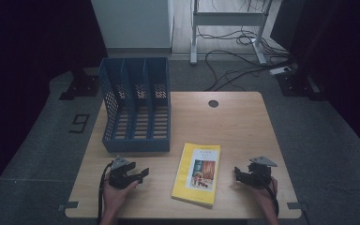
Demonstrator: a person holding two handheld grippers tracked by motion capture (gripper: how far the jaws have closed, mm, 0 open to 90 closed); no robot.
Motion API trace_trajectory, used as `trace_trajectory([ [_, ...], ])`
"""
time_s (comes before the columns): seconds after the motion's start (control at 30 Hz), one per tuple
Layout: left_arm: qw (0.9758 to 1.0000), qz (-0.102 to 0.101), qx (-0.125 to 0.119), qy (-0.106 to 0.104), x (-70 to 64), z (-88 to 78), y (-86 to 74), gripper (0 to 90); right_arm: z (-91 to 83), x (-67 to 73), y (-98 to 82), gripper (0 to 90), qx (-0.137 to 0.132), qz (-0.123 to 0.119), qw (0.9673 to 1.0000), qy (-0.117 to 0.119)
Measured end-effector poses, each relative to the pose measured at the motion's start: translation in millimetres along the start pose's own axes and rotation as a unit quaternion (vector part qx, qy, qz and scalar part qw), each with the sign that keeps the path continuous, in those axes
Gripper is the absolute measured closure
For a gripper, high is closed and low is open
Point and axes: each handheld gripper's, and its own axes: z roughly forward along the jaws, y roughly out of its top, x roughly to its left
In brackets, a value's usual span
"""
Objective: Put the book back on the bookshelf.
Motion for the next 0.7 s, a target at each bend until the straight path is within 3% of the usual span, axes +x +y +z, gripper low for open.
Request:
trace_trajectory([
  [0.23,1.0,-0.004,-0.005,-0.007,-1.1,-0.8,2.3,28.2,-1.6,-1.3,-0.6,15.4,-0.003,0.007,1.0,0.005],
  [0.43,0.9999,-0.003,-0.006,-0.016,-5.0,1.1,4.7,28.2,-10.0,4.4,4.1,15.9,-0.023,0.009,0.9997,0.01],
  [0.57,0.9999,0.009,-0.004,-0.006,-11.7,1.5,7.8,27.9,-15.5,9.2,6.9,16.1,-0.033,0.009,0.9992,0.021],
  [0.63,0.9994,0.032,0.004,0.01,-18.4,1.2,10.8,27.9,-17.6,11.2,7.7,16.2,-0.035,0.006,0.999,0.026],
  [0.7,0.9995,0.032,-0.001,-0.001,-23.6,-0.9,14.5,27.7,-20.7,12.6,9.2,16.6,-0.039,0.003,0.9988,0.029],
])
